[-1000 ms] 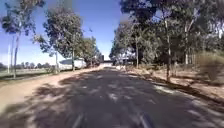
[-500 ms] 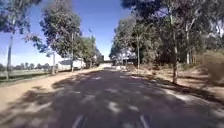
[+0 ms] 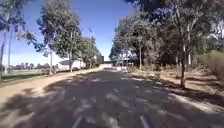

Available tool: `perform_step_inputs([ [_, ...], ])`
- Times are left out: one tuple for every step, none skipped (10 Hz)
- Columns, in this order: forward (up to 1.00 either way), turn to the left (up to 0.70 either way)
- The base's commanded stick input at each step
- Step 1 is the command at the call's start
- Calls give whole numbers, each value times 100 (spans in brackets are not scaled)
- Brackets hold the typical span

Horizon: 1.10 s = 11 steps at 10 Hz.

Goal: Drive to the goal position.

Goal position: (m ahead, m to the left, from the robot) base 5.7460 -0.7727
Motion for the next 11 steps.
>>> perform_step_inputs([
  [100, 0],
  [100, 0],
  [100, 0],
  [100, 0],
  [100, 0],
  [100, 0],
  [100, 0],
  [100, 0],
  [100, 0],
  [100, 0],
  [100, 0],
])
